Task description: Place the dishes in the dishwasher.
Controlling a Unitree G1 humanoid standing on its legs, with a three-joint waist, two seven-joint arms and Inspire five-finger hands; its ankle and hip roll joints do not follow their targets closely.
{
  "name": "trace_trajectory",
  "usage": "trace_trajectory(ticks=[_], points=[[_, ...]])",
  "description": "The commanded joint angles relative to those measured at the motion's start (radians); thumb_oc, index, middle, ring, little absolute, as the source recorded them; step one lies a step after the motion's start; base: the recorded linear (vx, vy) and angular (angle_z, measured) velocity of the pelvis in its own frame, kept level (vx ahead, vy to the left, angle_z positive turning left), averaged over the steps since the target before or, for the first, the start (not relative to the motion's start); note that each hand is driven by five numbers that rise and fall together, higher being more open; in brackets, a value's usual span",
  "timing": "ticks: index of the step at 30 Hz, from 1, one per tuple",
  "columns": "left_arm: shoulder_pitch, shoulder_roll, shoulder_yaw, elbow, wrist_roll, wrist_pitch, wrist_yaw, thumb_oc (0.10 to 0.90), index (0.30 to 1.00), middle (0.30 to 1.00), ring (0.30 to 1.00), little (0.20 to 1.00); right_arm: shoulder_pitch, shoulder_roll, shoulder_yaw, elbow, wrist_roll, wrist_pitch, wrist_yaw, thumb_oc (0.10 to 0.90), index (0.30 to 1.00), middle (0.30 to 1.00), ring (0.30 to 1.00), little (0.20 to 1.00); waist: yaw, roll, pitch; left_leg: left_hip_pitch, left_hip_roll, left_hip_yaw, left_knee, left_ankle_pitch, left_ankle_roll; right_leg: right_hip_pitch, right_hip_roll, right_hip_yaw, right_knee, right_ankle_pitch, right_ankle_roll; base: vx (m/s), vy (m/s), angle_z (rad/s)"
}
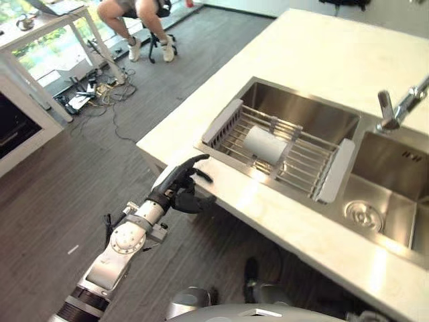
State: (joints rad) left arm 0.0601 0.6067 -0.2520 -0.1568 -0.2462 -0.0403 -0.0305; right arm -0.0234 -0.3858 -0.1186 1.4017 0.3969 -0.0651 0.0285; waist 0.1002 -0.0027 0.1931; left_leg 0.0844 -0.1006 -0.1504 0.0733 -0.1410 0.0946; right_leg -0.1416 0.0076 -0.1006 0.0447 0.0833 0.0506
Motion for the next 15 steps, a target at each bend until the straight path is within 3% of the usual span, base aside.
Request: trace_trajectory(ticks=[1,9,15], points=[[-0.388,-0.185,0.098,-0.117,-0.076,-0.191,0.06,0.8,0.9,0.9,0.9,0.9,0.012,0.012,0.081,0.04,0.022,0.074,0.023,0.8,0.9,0.9,0.9,0.9,-0.106,0.017,-0.028,0.021,0.055,0.029,0.1,0.005,-0.117,0.171,-0.162,-0.03,0.003,-0.072,0.087,0.11,-0.086,-0.31],[-0.401,-0.207,0.053,-0.116,-0.11,-0.172,0.039,0.8,0.9,0.9,0.9,0.9,0.014,0.023,0.104,0.044,0.004,0.081,0.029,0.8,0.9,0.9,0.9,0.9,-0.122,0.038,-0.056,0.062,0.069,0.033,0.044,0.004,-0.122,0.207,-0.154,-0.036,-0.035,-0.078,0.084,0.04,-0.017,0.07],[-0.341,-0.205,0.111,-0.207,-0.044,-0.182,0.053,0.8,0.9,0.9,0.9,0.9,0.059,0.041,0.088,0.077,-0.004,0.084,0.035,0.8,0.9,0.9,0.9,0.9,-0.115,0.038,-0.057,0.084,0.074,0.051,-0.014,-0.008,-0.114,0.212,-0.158,-0.036,-0.061,-0.064,0.094,-0.02,0.005,-0.66]])
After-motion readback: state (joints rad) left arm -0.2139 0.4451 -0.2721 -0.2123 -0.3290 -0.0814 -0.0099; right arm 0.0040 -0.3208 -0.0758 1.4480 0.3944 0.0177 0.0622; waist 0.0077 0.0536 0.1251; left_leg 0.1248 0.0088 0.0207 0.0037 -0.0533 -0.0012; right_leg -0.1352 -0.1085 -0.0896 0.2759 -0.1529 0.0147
